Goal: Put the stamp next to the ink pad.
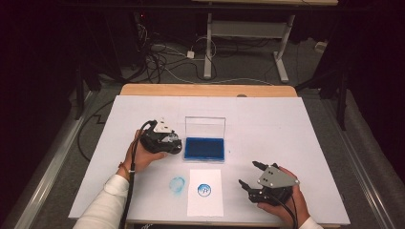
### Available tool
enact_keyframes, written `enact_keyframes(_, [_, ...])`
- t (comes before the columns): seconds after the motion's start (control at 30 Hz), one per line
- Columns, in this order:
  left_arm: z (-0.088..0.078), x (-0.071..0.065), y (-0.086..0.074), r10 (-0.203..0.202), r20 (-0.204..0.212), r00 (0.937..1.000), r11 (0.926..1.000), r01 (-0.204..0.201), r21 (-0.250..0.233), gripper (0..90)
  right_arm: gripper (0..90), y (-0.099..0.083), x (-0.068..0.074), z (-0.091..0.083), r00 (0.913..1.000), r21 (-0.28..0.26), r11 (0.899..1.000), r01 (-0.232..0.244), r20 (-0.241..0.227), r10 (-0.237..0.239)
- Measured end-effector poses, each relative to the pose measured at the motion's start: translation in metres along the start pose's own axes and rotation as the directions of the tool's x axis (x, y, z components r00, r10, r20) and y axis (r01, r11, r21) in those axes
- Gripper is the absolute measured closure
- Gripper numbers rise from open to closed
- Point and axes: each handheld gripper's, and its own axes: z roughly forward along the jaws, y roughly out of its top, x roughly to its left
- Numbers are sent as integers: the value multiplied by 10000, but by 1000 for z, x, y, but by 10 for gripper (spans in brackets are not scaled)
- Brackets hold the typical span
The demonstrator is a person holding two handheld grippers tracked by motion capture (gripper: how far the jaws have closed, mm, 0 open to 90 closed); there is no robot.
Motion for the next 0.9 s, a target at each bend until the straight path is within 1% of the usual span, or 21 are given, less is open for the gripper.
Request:
enact_keyframes(0.1, [-1,0,0,26,-132,9999,10000,-25,24,477,281,0,0,-1,10000,-8,10000,1,0,-1])
enact_keyframes(0.17, [-3,0,0,10,-172,9999,10000,-11,-58,469,281,0,0,-1,10000,-21,10000,13,-14,-13])
enact_keyframes(0.2, [-5,0,1,21,-256,9997,9999,-24,-125,464,282,0,0,-1,10000,-30,10000,23,-17,-23])
enact_keyframes(0.4, [-10,-2,2,25,-528,9986,9998,-35,-192,395,282,0,1,-1,10000,-43,10000,54,-33,-54])
enact_keyframes(0.5, [-12,-4,3,69,-664,9978,9996,-88,-283,379,281,1,1,-1,10000,-49,10000,60,-38,-61])
enact_keyframes(0.57, [-13,-5,4,-27,-683,9977,9992,-1,-411,337,281,1,1,-1,10000,-62,10000,49,-56,-49])
enact_keyframes(0.63, [-14,-6,5,-62,-876,9961,9989,21,-474,286,281,1,1,-1,10000,-55,10000,61,-35,-61])
enact_keyframes(0.67, [-15,-6,5,-32,-881,9961,9987,-12,-506,266,281,1,1,-1,10000,-69,10000,65,-37,-65])
enact_keyframes(0.7, [-15,-7,5,-93,-874,9961,9982,40,-603,257,280,1,1,-1,10000,-79,10000,60,-38,-60])
enact_keyframes(0.83, [-17,-8,6,-130,-674,9976,9957,68,-919,174,280,1,1,-1,10000,-84,10000,39,-19,-40])
enact_keyframes(0.9, [-17,-9,6,-166,-717,9973,9954,97,-953,155,279,1,1,-1,10000,-91,9999,46,-24,-46])
